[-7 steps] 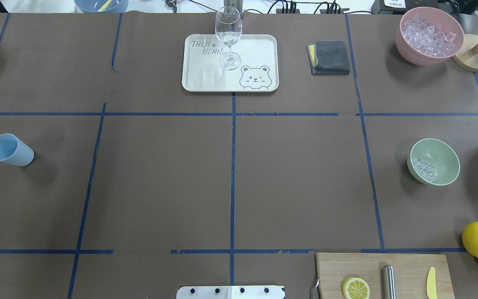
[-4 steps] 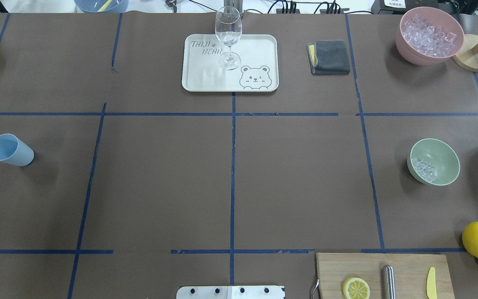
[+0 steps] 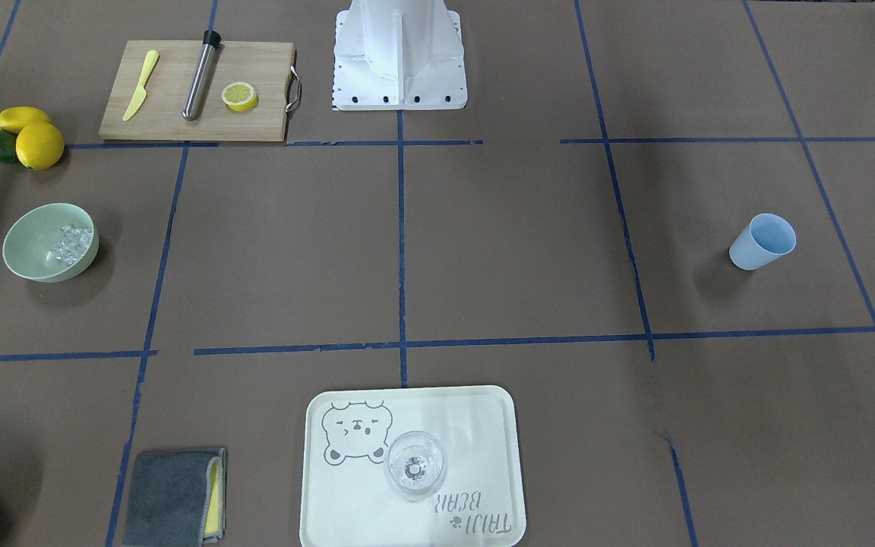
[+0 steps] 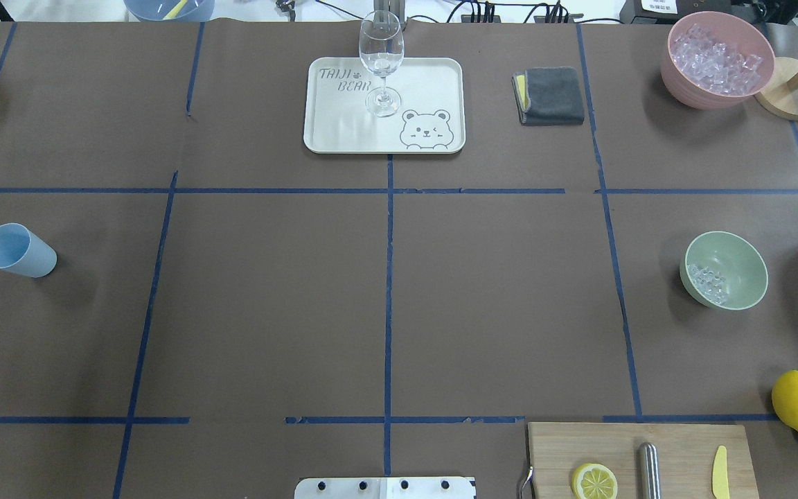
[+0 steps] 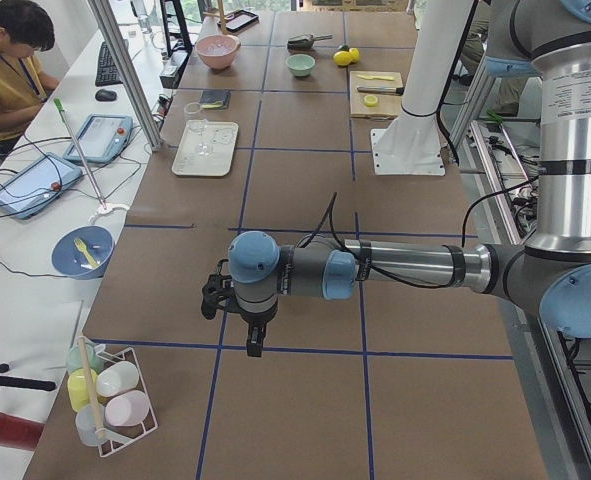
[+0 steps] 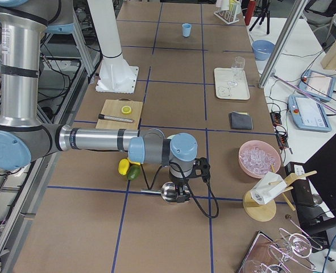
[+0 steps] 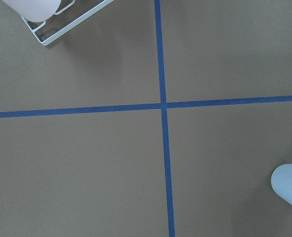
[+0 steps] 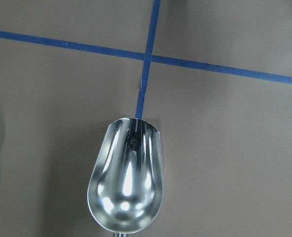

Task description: Pour ice into bowl

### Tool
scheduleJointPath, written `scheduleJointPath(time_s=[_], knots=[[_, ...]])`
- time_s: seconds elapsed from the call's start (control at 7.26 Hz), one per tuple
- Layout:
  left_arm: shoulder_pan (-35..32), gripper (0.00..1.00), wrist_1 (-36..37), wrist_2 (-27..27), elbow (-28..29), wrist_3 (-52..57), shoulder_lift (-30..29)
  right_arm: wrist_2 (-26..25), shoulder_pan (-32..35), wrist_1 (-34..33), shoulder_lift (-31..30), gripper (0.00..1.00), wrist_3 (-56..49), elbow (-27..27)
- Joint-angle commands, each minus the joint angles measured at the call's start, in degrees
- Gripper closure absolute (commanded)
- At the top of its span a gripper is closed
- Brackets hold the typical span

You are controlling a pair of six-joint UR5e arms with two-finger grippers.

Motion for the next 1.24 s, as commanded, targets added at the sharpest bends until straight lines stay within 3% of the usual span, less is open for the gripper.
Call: scheduleJointPath(time_s=[0.0,1.1], knots=[[0.14,0.0,0.18,-0.04,0.02,-0.03,0.51,0.35,-0.04,-0.09,-0.08,0.0,-0.04,-0.15],[0.31,0.0,-0.44,-0.21,-0.24,-0.04,1.3,0.35,-1.71,0.08,-0.26,0.0,-0.12,-0.07]])
